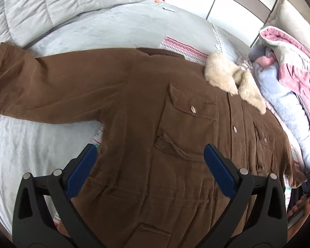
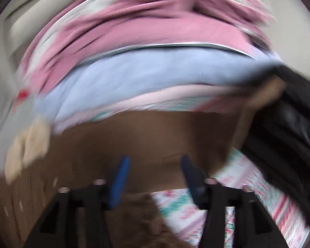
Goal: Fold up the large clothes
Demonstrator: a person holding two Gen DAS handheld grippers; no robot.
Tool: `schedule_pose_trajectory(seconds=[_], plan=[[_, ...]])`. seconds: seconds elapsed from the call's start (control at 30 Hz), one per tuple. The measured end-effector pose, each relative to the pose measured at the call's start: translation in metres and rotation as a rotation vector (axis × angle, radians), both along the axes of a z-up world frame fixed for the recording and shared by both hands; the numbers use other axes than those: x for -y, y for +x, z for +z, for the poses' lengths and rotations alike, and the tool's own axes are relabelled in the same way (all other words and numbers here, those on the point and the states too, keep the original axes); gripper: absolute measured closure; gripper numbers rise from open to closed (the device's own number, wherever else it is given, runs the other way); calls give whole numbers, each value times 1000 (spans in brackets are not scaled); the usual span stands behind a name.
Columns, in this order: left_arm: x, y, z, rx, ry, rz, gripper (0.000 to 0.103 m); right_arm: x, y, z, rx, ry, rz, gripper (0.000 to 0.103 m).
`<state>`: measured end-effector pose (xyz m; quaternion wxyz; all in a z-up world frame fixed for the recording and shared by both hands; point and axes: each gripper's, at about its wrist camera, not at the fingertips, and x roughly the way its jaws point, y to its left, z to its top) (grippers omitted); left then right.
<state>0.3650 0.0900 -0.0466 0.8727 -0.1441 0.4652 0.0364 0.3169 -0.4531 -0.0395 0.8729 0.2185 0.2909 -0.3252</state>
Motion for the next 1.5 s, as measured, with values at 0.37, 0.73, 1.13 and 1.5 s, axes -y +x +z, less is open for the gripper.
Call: schedule_pose_trajectory(seconds=[0.37, 0.73, 1.13, 1.5], plan=[[-1, 1, -4, -11, -1, -4, 1, 143, -3, -39, 47, 329, -217, 69], [-5, 2, -6, -14, -19, 10, 1, -100, 65, 123, 291, -467, 470, 99], [-25, 2, -3, -2, -75, 57, 1, -283, 130, -78, -280, -514, 1111, 89], [-21, 3, -4, -6, -49, 48, 1, -232, 113, -31, -108, -94, 1267, 46]])
